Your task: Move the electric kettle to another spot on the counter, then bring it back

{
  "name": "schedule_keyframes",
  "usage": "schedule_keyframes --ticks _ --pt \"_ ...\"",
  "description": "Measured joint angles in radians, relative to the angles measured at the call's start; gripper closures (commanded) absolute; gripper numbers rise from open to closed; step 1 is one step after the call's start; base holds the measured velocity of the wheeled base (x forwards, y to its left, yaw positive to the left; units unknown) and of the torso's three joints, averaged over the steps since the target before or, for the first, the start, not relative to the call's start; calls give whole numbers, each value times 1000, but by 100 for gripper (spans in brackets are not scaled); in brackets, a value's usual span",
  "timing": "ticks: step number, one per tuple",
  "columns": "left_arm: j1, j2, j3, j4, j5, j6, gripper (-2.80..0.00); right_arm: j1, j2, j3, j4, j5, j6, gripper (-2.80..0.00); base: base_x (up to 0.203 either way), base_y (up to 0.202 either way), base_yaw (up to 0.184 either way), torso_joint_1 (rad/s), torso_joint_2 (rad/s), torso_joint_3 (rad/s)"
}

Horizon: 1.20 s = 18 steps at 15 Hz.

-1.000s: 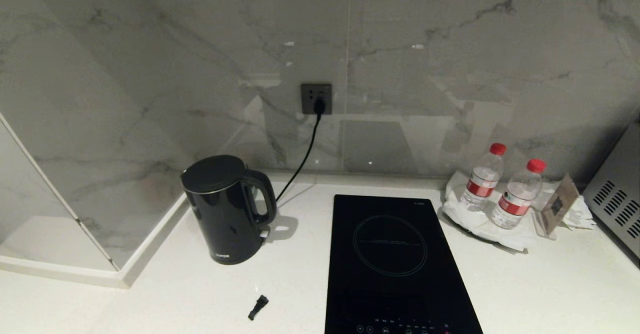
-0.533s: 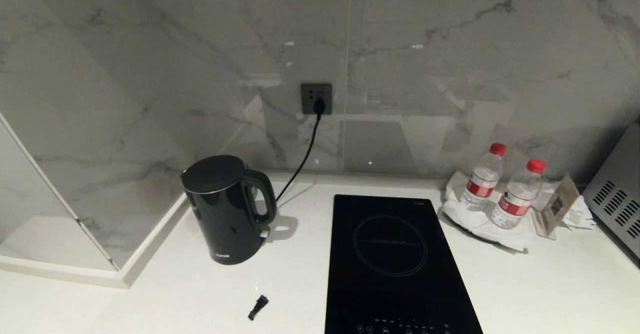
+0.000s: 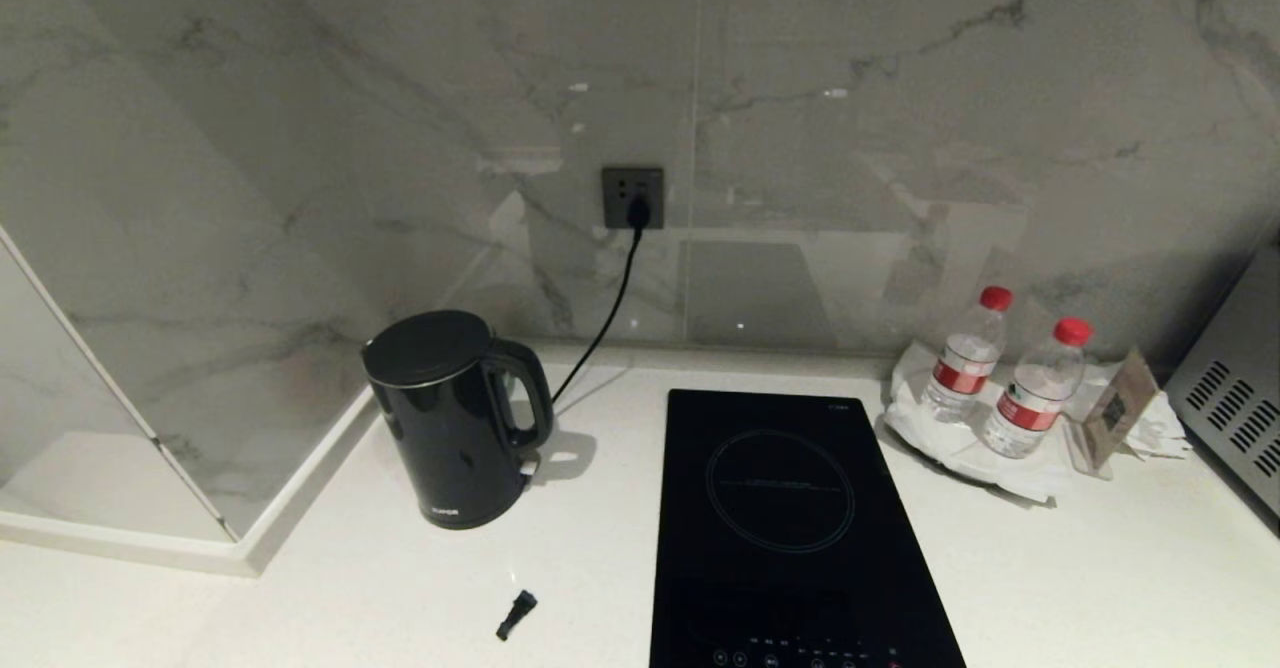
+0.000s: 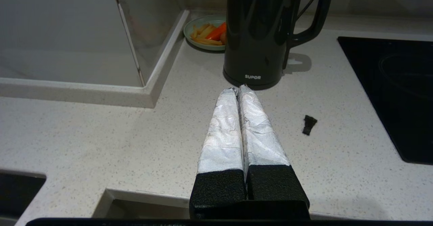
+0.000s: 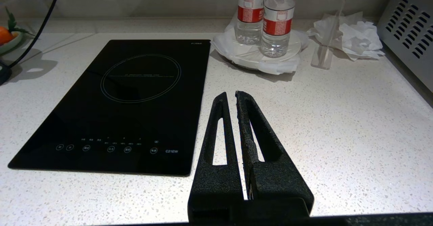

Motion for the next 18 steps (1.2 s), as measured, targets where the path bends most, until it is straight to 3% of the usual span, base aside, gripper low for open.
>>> schedule_keyframes --ticks 10,13,18 --pt "2 0 -6 16 1 18 0 0 0 0 0 0 0 0 0 0 0 0 0 0" --pt "3 42 -93 24 -14 15 0 0 0 0 0 0 0 0 0 0 0 0 0 0" --pt "4 332 -295 -54 -160 -33 0 0 0 0 0 0 0 0 0 0 0 0 0 0"
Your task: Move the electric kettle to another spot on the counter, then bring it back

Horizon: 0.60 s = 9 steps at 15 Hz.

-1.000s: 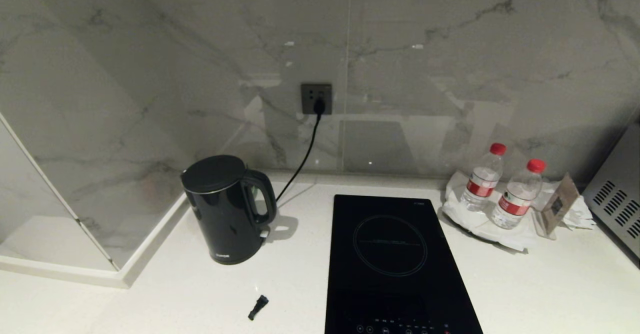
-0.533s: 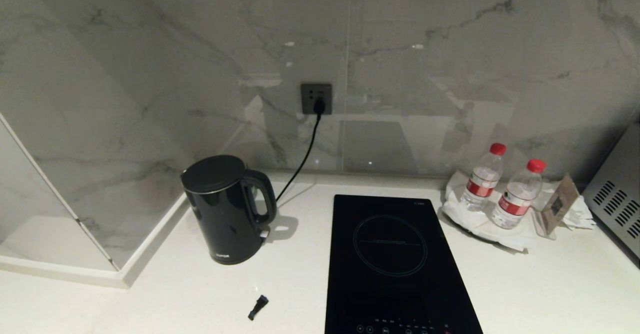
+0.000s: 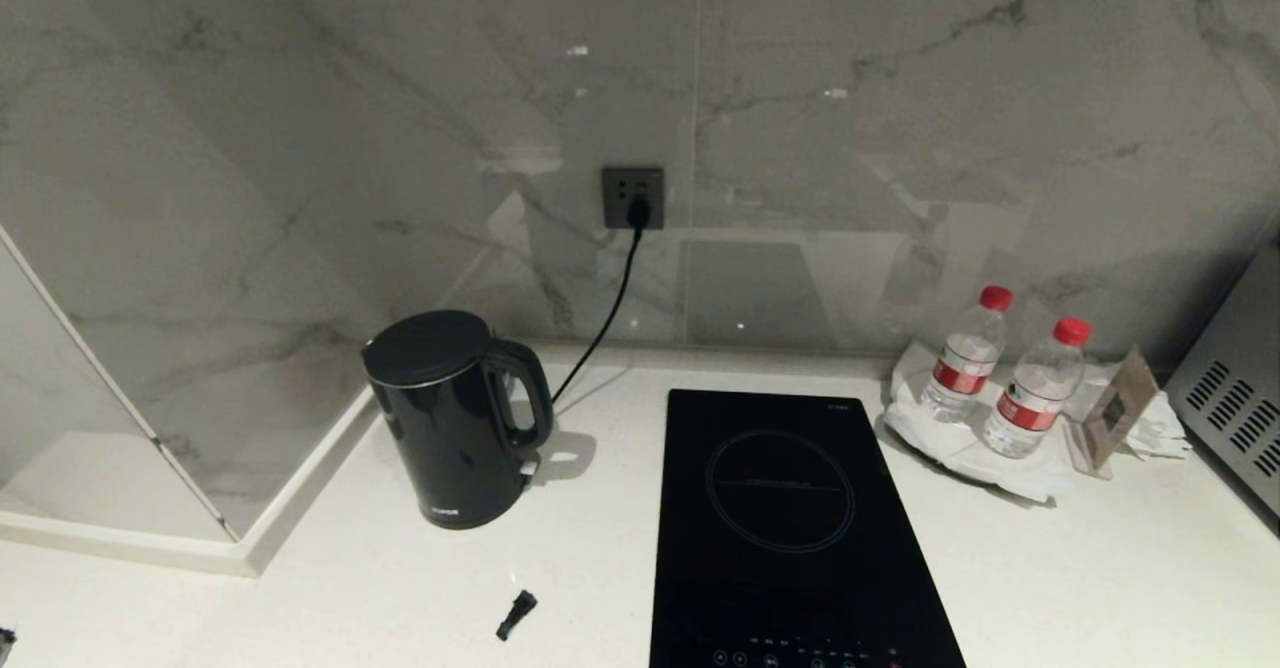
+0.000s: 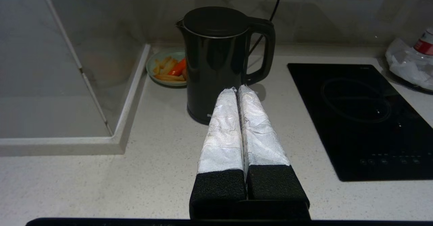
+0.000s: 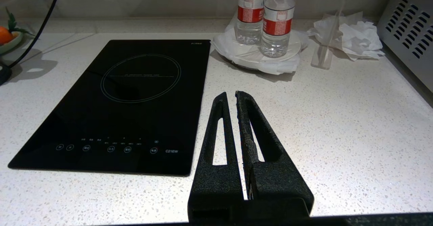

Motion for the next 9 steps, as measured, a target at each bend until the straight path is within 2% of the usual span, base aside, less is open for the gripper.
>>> schedule_keyframes --ticks 3,6,8,9 --pt "-1 206 -33 -116 -34 -1 0 0 0 0 0 0 0 0 0 0 0 0 0 0" --pt "-23 406 -44 -229 -37 1 0 0 0 0 0 0 0 0 0 0 0 0 0 0" --pt "-88 527 -46 -304 -8 2 0 0 0 0 0 0 0 0 0 0 0 0 0 0" --pt "-149 583 -46 -350 25 1 0 0 0 0 0 0 0 0 0 0 0 0 0 0"
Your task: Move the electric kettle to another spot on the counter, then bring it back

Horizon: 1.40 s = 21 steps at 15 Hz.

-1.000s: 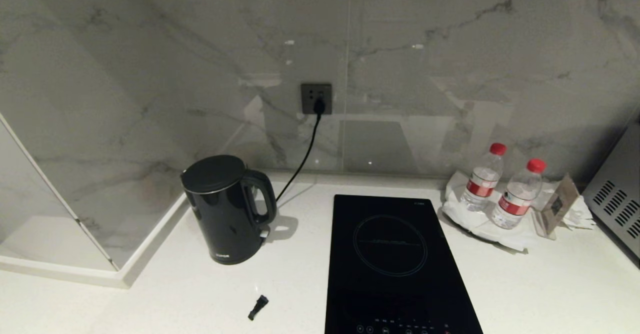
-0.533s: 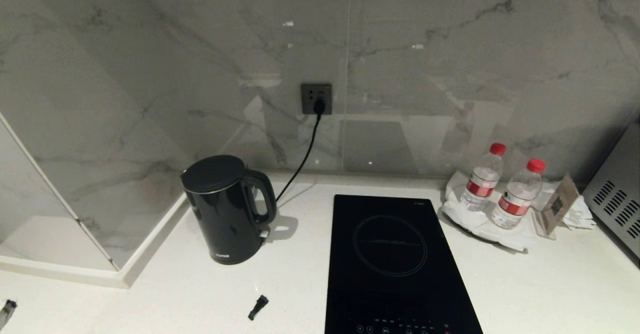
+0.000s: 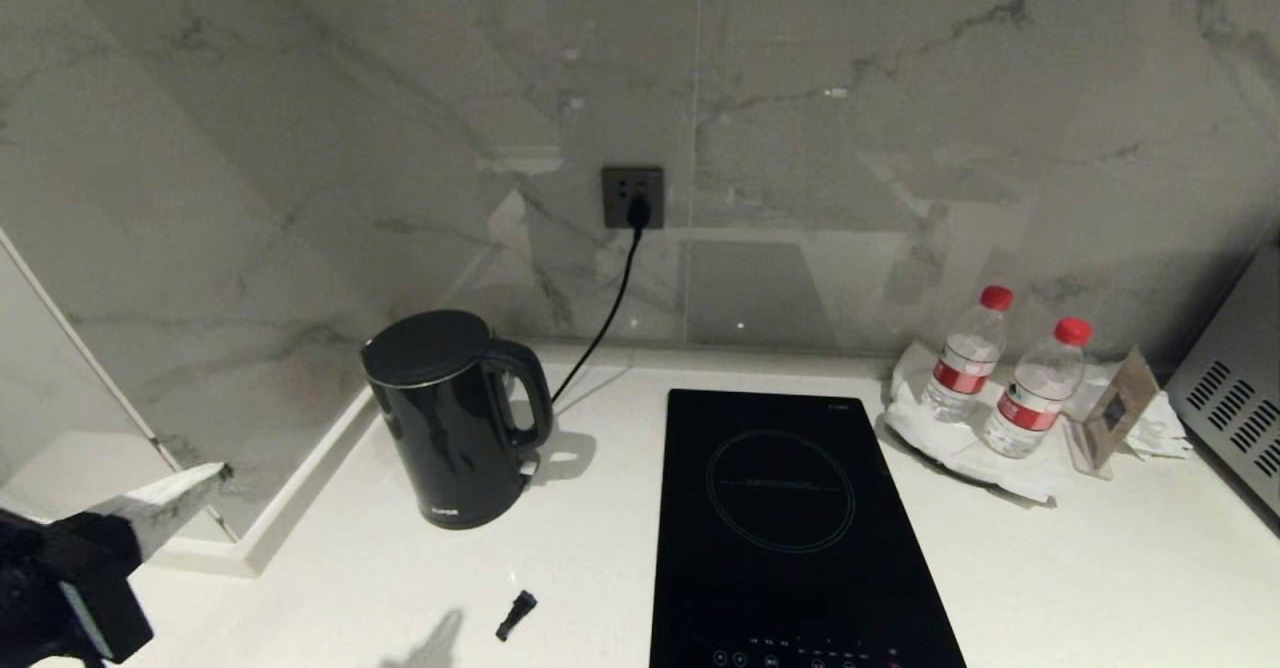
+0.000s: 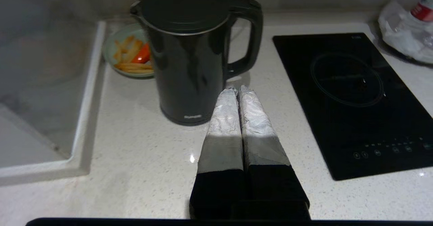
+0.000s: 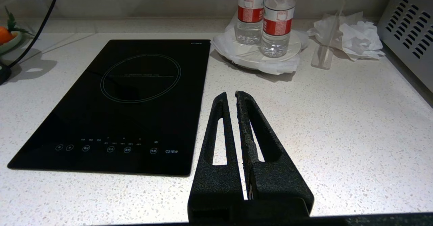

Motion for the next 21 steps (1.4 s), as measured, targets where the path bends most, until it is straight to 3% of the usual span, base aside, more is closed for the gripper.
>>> schedule_keyframes --ticks 2,5,8,11,13,16,21 --pt "-166 98 3 -81 106 -9 0 0 0 0 0 0 0 0 0 0 0 0 0 0" --pt "-465 254 5 -202 319 -67 0 0 0 0 0 0 0 0 0 0 0 0 0 0" --pt "-618 457 -13 -343 486 -147 0 0 0 0 0 0 0 0 0 0 0 0 0 0" --pt "-664 678 -85 -537 575 -179 0 0 0 0 0 0 0 0 0 0 0 0 0 0" --pt "-674 798 -171 -603 614 -184 0 0 0 0 0 0 0 0 0 0 0 0 0 0" --pt "-676 937 -268 -619 651 -186 0 0 0 0 0 0 0 0 0 0 0 0 0 0" --pt "-659 1058 -319 -623 696 -185 0 0 0 0 0 0 0 0 0 0 0 0 0 0"
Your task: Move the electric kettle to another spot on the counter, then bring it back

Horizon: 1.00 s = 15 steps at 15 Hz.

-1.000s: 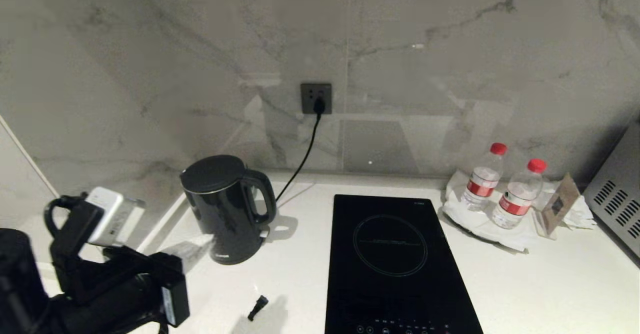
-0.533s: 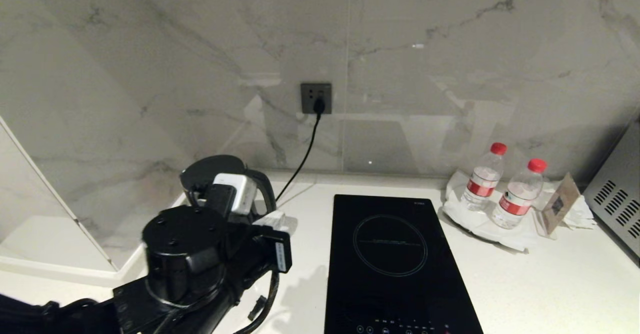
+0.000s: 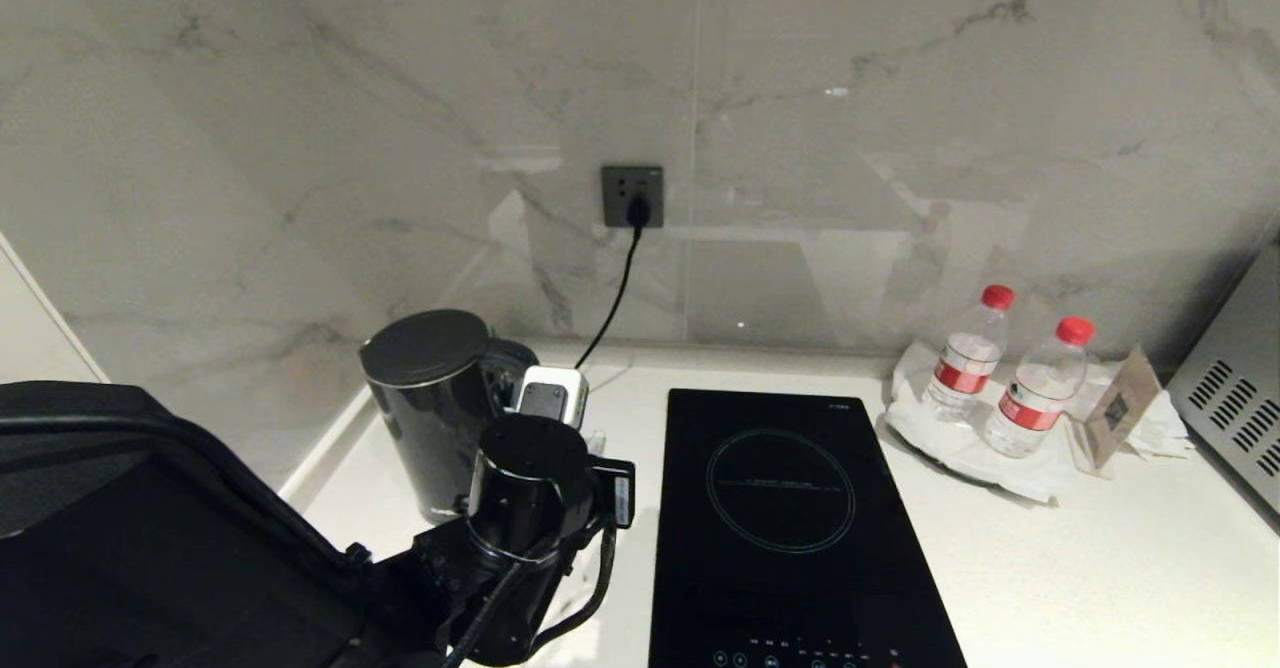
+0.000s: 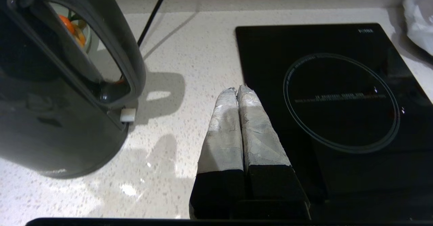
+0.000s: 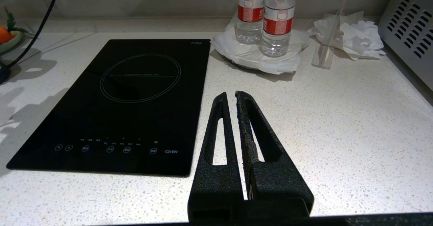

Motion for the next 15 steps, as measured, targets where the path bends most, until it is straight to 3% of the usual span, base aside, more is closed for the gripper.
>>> schedule_keyframes --ticks 10,11,15 --pt "109 134 -122 0 0 31 0 0 0 0 0 0 0 0 0 0 0 0 0 0" --pt "110 140 -123 0 0 30 -280 0 0 0 0 0 0 0 0 0 0 0 0 0" --pt "112 139 -102 -2 0 27 -280 0 0 0 0 0 0 0 0 0 0 0 0 0"
